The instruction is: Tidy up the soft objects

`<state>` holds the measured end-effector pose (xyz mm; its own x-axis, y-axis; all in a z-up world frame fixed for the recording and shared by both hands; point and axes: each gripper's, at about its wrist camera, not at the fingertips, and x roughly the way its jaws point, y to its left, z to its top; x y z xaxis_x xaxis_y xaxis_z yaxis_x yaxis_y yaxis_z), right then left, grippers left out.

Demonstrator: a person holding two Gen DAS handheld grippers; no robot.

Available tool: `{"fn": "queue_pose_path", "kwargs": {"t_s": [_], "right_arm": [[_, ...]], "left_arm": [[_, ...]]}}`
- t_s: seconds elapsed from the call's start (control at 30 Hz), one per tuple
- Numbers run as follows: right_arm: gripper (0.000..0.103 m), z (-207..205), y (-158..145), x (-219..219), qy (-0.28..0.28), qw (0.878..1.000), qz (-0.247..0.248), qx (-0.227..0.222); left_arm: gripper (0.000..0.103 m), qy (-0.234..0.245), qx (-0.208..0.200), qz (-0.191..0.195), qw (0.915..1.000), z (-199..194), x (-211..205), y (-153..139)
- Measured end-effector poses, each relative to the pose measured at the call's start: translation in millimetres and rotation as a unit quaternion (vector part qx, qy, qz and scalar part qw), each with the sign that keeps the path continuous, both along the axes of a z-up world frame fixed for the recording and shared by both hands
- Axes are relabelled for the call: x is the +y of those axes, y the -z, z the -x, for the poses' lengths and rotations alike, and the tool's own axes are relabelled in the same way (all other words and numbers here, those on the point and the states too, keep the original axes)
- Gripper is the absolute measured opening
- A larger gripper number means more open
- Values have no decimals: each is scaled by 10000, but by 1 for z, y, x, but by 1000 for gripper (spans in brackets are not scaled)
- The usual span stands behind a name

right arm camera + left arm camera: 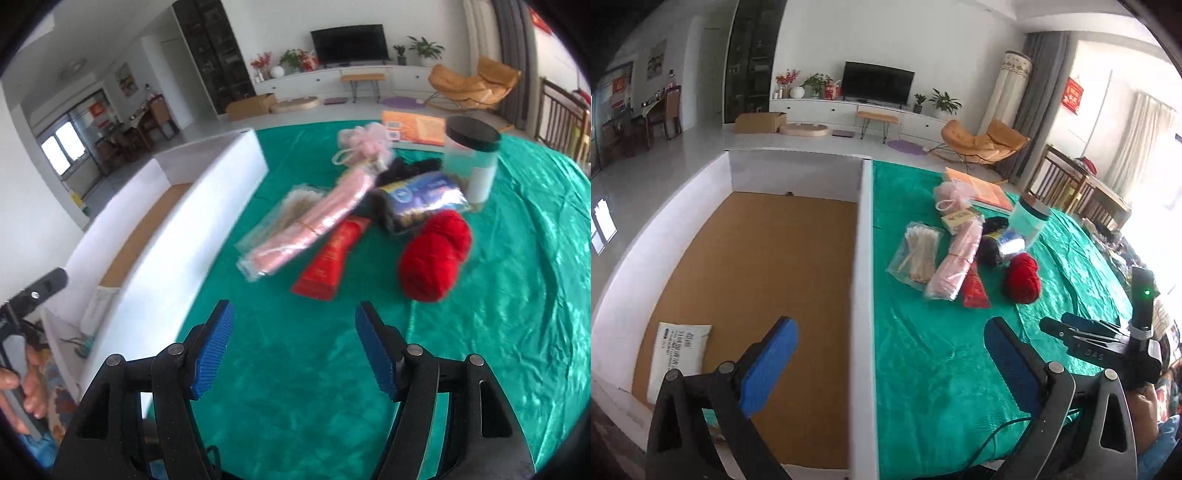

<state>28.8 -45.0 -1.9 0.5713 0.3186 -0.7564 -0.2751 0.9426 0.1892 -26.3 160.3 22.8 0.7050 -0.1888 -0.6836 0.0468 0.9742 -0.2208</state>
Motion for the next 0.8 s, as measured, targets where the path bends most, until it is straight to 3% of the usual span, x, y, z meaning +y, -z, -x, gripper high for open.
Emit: {"fn": "queue_pose_path", "kwargs": {"t_s": [0.13, 0.23, 0.3, 0.47, 0.63, 0.8], "right_arm": [[72, 8, 41, -82, 1192, 9911, 509, 290], [72, 8, 55, -121, 1788, 9800, 764, 417], [72, 3, 57, -136, 2079, 9744, 610, 598], [72, -25, 66, -139, 2224, 9660, 1241, 451], [83, -32, 77, -156, 2459, 9638, 976, 328], [87, -41, 78, -165, 2577, 9615, 934, 210]], "left_arm": [[102, 853, 497, -136, 9950, -18, -81, 38], [102, 1107, 869, -396, 9893, -41, -122, 77], [102, 1137, 947, -661, 9868, -55, -136, 97], [102, 1048, 856, -944, 9863, -87, -144, 116], [102, 1088, 844, -1222, 9829, -107, -146, 129], [103, 1067, 738, -1191, 9844, -110, -145, 130]]}}
